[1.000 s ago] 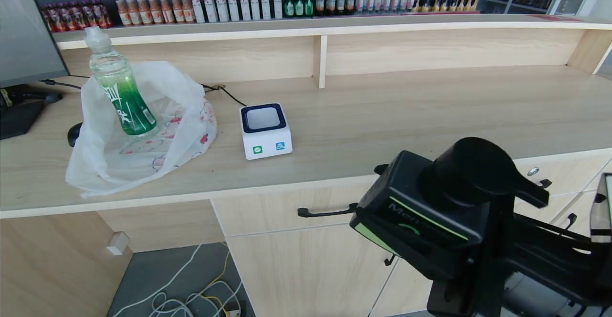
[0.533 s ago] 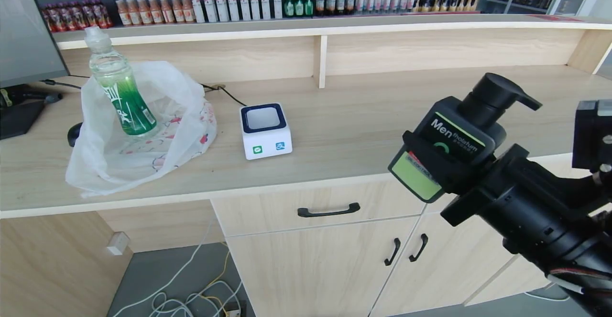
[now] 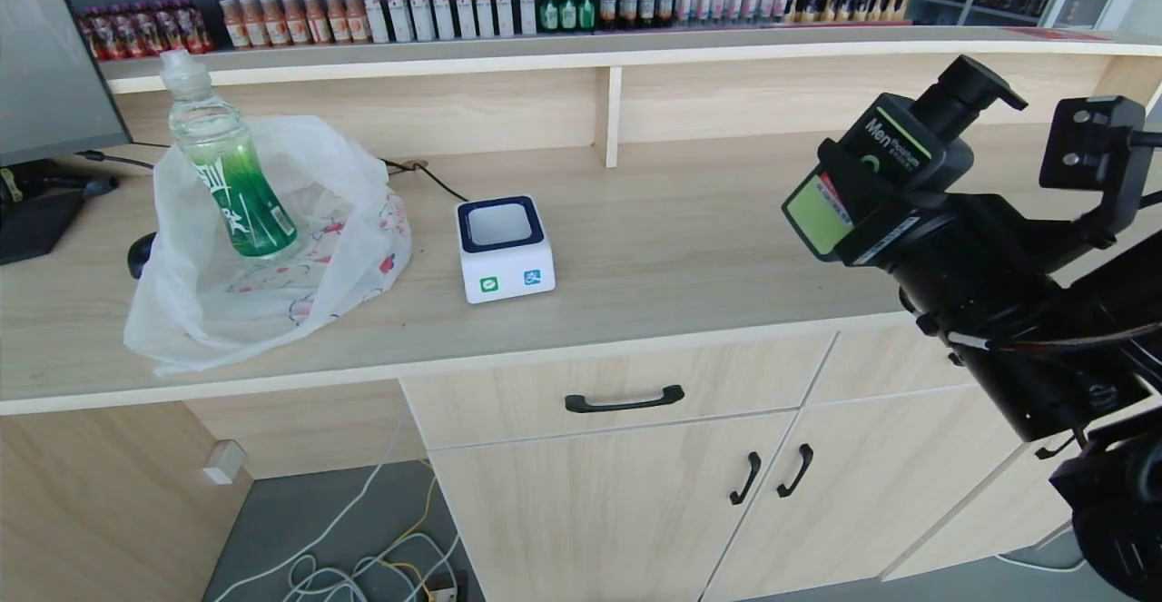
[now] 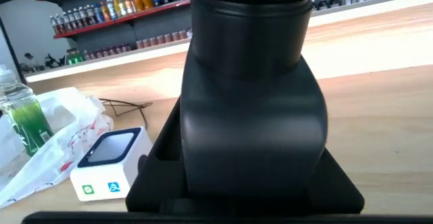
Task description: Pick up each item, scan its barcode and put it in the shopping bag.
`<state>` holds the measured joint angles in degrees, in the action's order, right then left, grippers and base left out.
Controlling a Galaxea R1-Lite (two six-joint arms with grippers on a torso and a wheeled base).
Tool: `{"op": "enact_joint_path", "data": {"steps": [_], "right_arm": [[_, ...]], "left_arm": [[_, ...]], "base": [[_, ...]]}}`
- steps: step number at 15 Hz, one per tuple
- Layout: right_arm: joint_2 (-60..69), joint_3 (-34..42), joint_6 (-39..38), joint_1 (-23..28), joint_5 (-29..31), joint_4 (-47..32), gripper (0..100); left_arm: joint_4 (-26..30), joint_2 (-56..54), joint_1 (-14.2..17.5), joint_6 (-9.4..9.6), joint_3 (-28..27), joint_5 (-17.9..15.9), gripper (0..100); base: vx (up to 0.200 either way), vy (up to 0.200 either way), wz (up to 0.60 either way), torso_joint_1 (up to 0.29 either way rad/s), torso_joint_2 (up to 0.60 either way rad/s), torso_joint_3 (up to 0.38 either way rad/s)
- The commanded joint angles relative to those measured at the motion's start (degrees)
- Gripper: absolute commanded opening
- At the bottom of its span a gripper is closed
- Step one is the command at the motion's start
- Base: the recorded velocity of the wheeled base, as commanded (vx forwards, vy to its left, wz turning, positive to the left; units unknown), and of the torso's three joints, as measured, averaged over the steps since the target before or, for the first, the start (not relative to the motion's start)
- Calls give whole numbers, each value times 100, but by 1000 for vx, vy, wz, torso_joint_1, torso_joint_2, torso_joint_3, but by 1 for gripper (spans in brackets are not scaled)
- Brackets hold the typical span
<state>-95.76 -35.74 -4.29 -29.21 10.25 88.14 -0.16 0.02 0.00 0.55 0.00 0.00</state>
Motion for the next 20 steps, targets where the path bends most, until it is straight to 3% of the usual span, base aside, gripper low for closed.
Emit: {"op": "enact_joint_path", "data": {"steps": [1, 8, 18, 20], "right_arm": [[-180, -328, 16, 73, -6, 10, 0], [-567, -1163, 25, 390, -41, 2, 0], [-690, -1409, 7, 372, -67, 2, 0], [-699, -1453, -2, 363, -102, 2, 0]], "left_arm": [[-2, -2, 0, -2, 0, 0, 100], [-2, -2, 0, -64, 0, 0, 100], [-2, -2, 0, -37, 0, 0, 100], [-2, -2, 0, -28, 0, 0, 100]], "base": [[0, 0, 0, 0, 0, 0], [0, 200, 0, 4, 2, 0], [0, 200, 0, 2, 3, 1], [0, 0, 0, 0, 0, 0]]}}
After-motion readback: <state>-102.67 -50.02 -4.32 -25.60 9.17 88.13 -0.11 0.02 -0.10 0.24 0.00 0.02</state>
